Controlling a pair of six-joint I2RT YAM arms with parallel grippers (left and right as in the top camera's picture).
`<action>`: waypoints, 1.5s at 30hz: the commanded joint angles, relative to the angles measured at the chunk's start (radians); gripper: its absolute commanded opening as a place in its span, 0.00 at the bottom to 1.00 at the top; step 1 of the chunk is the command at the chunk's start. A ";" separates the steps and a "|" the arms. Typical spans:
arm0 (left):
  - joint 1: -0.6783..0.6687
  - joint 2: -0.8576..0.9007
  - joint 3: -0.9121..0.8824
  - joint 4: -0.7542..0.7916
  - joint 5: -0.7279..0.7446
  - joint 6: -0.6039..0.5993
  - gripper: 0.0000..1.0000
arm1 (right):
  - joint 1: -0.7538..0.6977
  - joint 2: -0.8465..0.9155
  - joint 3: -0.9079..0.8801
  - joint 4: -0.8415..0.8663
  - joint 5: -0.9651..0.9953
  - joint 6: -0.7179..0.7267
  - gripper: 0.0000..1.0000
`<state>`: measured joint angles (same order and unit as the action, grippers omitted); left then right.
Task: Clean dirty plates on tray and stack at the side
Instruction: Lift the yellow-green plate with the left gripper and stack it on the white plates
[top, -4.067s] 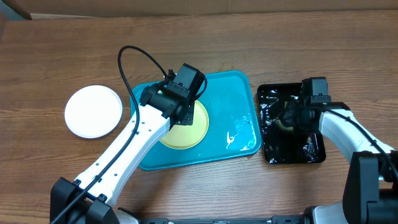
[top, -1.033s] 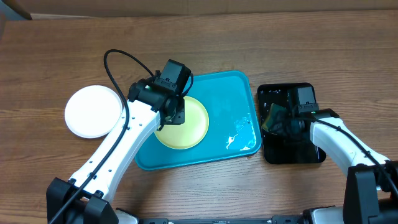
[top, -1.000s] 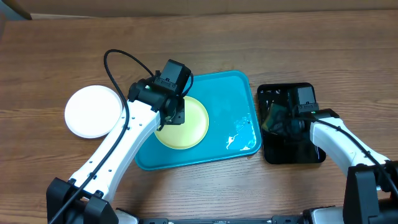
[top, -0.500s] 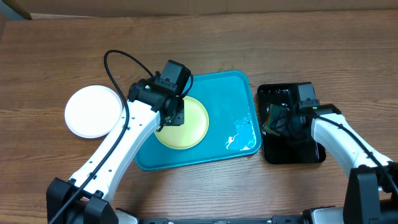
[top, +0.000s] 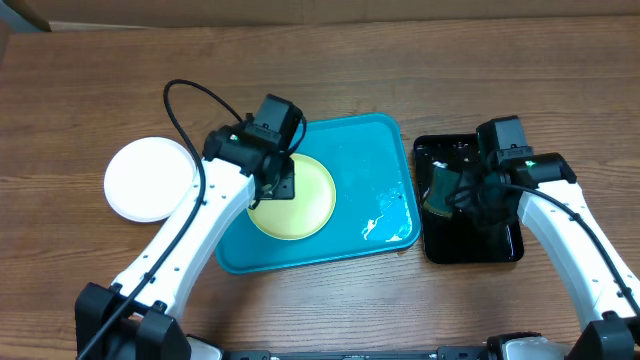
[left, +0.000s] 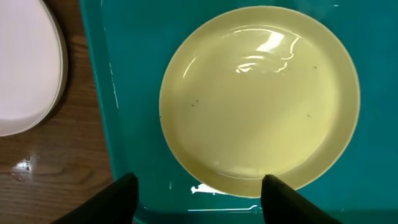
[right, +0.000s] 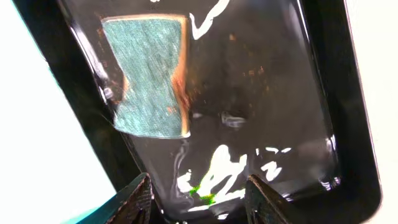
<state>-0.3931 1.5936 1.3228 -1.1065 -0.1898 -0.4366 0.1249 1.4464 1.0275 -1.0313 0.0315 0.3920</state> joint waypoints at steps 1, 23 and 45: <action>0.055 0.031 0.004 0.006 0.046 0.033 0.65 | -0.002 -0.016 0.020 -0.027 0.000 -0.007 0.51; 0.192 0.350 0.001 0.043 0.165 0.084 0.58 | -0.002 -0.016 0.020 -0.034 -0.003 -0.007 0.51; 0.203 0.362 0.005 0.063 0.153 0.080 0.04 | -0.002 -0.016 0.020 -0.034 -0.003 -0.007 0.52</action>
<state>-0.2016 1.9839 1.3296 -1.0508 -0.0254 -0.3592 0.1249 1.4464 1.0275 -1.0668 0.0296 0.3916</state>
